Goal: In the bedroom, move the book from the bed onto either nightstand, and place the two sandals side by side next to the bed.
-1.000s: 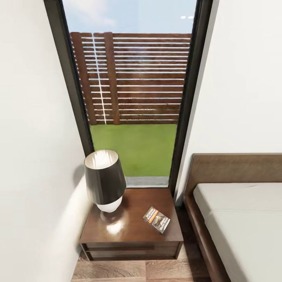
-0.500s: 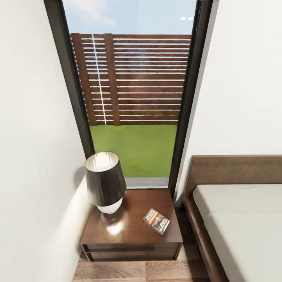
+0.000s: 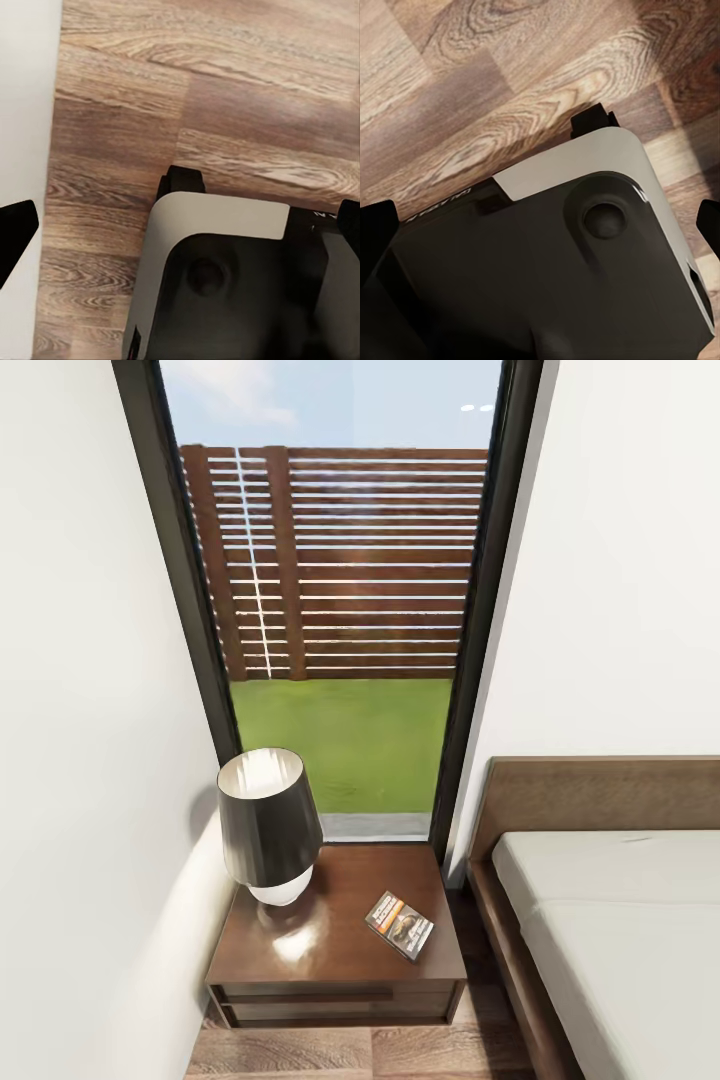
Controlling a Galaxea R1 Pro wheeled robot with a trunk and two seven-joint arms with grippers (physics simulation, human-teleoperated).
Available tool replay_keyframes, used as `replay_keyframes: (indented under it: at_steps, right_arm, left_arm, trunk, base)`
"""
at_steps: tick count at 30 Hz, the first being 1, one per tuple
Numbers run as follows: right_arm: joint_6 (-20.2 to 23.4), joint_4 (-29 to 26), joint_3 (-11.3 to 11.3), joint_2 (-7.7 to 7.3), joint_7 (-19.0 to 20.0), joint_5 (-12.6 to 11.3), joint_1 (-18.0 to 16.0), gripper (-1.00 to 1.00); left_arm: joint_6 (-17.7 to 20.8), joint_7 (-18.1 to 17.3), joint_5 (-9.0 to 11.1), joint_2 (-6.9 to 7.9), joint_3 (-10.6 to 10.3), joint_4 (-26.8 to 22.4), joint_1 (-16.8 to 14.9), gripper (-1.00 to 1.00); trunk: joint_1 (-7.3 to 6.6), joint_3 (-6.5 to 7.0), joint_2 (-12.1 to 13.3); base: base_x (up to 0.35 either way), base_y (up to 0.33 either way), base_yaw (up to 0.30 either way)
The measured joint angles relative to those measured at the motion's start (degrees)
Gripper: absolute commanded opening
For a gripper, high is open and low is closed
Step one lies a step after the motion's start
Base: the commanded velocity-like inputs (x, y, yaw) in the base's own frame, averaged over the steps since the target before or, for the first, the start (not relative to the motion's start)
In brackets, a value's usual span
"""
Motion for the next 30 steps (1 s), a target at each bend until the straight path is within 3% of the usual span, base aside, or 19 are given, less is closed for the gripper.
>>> replay_keyframes:
  at_steps: [20,30]
  right_arm:
    - [0.16,0.0,-0.12,0.03,-0.04,0.01,0.01,1.0]
    - [0.27,-0.01,-0.07,0.34,-0.17,0.1,0.01,1.0]
  left_arm:
    - [0.25,0.65,0.03,-0.25,0.03,0.39,0.0,1.0]
    - [0.63,0.64,0.15,-0.63,-0.03,3.41,0.0,1.0]
  trunk:
    - [0.0,0.0,0.0]
    - [0.0,0.0,0.0]
  base:
    - [0.0,0.0,0.0]
    - [0.0,0.0,0.0]
